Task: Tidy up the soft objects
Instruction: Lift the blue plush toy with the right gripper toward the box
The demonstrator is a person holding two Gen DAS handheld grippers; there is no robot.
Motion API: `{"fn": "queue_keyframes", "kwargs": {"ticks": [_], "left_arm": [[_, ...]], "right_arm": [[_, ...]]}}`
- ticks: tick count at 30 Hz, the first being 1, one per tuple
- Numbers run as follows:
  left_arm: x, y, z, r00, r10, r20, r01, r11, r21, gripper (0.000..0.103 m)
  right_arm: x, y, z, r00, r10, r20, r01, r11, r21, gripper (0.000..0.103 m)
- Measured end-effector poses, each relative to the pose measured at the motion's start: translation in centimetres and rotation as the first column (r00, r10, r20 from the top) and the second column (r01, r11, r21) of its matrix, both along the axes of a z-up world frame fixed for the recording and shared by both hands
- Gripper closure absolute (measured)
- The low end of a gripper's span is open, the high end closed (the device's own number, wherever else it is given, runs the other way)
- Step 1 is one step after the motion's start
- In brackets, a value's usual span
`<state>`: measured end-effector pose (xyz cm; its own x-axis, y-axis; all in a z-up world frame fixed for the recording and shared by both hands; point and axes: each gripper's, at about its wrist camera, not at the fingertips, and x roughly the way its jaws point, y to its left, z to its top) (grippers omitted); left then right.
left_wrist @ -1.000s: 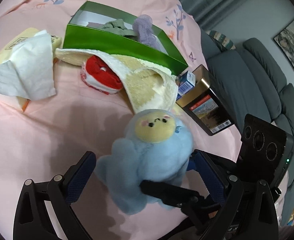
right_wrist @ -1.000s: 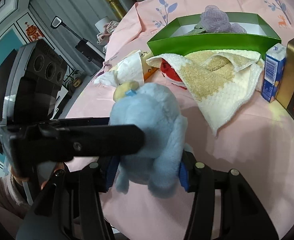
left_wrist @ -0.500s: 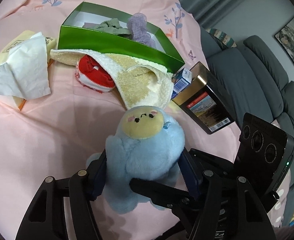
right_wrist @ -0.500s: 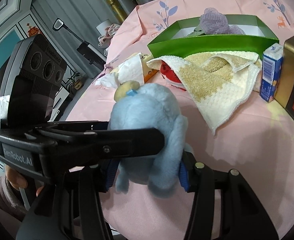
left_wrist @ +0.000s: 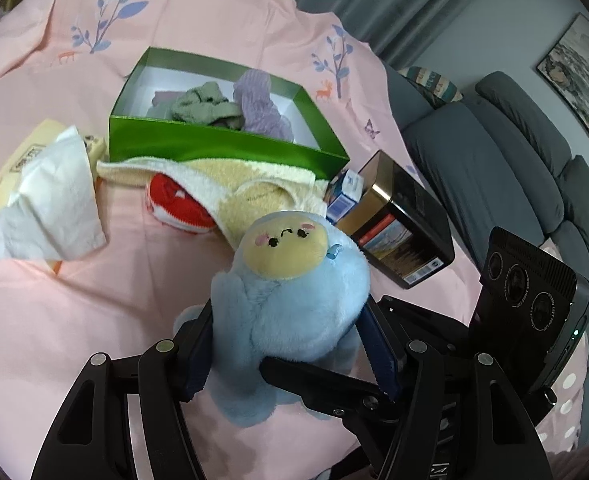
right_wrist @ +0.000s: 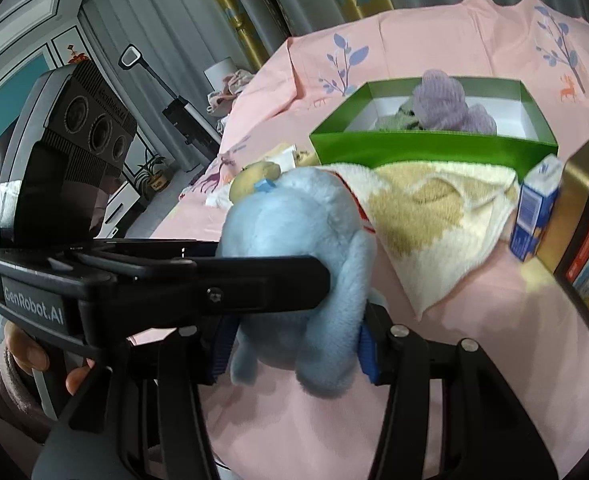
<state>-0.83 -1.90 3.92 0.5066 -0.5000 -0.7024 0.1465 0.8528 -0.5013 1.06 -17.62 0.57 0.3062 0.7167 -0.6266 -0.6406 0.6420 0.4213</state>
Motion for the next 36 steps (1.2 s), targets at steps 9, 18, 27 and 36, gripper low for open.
{"fn": "queue_keyframes", "kwargs": {"ticks": [9,18,27,36], "left_arm": [[0.5,0.5,0.7,1.0,0.013,0.016,-0.013,1.0,0.006,0.037],[1.8,0.7,1.3,1.0,0.009,0.024,-0.009,1.0,0.013,0.037],[2.8,0.5,1.3,1.0,0.002,0.021,-0.002,1.0,0.013,0.037],[2.0,0.5,1.9,0.999,-0.002,0.045,0.002,1.0,0.004,0.037]], "right_arm": [[0.7,0.3,0.6,0.999,0.016,0.027,-0.017,1.0,0.003,0.053],[1.4,0.4,1.1,0.999,0.01,0.044,-0.011,1.0,0.012,0.053],[1.7,0.4,1.0,0.999,0.005,0.043,-0.005,1.0,0.008,0.053],[1.2,0.3,1.7,0.998,0.001,0.064,-0.001,1.0,0.0,0.053]]}}
